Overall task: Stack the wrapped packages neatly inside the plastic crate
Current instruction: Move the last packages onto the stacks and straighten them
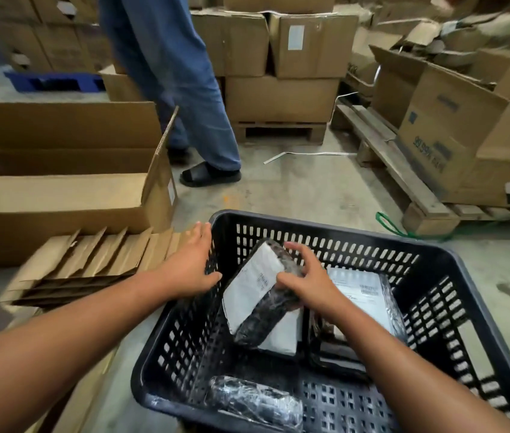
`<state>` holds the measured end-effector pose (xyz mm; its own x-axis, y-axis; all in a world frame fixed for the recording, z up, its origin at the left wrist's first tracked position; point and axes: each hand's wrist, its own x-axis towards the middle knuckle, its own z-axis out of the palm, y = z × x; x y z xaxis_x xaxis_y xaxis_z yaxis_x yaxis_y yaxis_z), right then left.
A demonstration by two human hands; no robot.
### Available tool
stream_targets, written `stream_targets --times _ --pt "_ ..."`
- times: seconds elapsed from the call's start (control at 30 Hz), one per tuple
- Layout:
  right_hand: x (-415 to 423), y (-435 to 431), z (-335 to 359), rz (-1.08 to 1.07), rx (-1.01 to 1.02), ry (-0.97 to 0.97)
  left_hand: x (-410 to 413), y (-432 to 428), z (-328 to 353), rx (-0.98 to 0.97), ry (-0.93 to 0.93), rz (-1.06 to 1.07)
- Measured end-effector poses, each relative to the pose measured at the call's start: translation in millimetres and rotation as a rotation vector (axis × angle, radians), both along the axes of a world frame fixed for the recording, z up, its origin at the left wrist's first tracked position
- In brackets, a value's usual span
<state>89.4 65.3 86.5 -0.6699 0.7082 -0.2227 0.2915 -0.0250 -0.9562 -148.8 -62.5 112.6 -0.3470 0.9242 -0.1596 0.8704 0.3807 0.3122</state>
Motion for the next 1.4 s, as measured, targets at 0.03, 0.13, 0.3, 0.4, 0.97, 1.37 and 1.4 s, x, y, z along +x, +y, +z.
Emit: stream_targets --times 0.03,0.13,0.3,0.4,0.97,1.37,1.4 --pt "5.9 6.3 6.8 0.0 -0.028 -0.008 0.3 1.8 -0.1 -0.025 0.025 0.009" --pt "23.2 19.7 22.7 0.022 -0.01 0.001 6.6 8.9 4.1 -0.013 0.127 -0.037" --pt "40.1 31.5 40.6 0.065 0.049 0.067 30.7 20.1 19.7 0.123 -0.249 -0.336" --pt "46.7 40.4 48.7 0.053 -0.021 0.147 44.5 19.2 24.3 0.113 -0.514 -0.396" --pt "34.4 32.4 10.3 0.31 0.35 -0.417 52.0 30.3 -28.1 -0.027 -0.81 -0.028" --pt "6.4 19.9 -5.9 0.608 0.564 -0.792 71.6 43.4 -50.9 -0.181 -0.714 0.14" --pt "5.5 14.9 -9.4 0.644 0.615 -0.817 75.6 43.3 -56.2 -0.175 -0.698 0.164"
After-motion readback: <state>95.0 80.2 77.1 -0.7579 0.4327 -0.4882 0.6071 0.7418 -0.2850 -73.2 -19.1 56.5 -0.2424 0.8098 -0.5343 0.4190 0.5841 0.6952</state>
